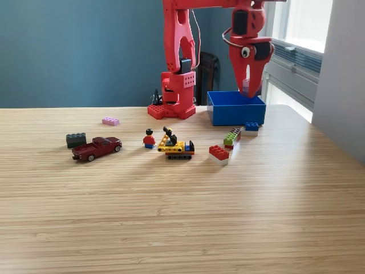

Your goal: Grasp a lego block and put it in the bin.

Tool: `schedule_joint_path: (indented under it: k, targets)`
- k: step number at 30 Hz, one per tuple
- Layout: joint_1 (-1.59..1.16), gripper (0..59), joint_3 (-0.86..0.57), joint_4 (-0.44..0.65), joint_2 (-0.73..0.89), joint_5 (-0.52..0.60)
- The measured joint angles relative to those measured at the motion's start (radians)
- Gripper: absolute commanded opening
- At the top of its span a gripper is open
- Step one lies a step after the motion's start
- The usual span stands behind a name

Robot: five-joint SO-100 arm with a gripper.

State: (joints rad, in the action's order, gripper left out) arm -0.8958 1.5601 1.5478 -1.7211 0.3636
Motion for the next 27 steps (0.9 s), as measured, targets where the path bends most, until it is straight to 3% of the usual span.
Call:
schedule_joint_path:
  k: [9, 16, 17, 20, 22, 27]
  targets:
    - [-0.324, 0.0, 0.077, 0.000, 0.000, 0.057]
    - [-0.370, 0.3, 0.103, 0.000, 0.000, 0.037]
    - [-0.376, 2.3, 0.112, 0.000, 0.000, 0.020]
    - [-0.380, 17.4, 0.126, 0.000, 0.000, -0.002]
    - [-0.382, 23.5, 0.126, 0.000, 0.000, -0.011]
    - [-0.382, 26.4, 0.126, 0.012, 0.000, -0.020]
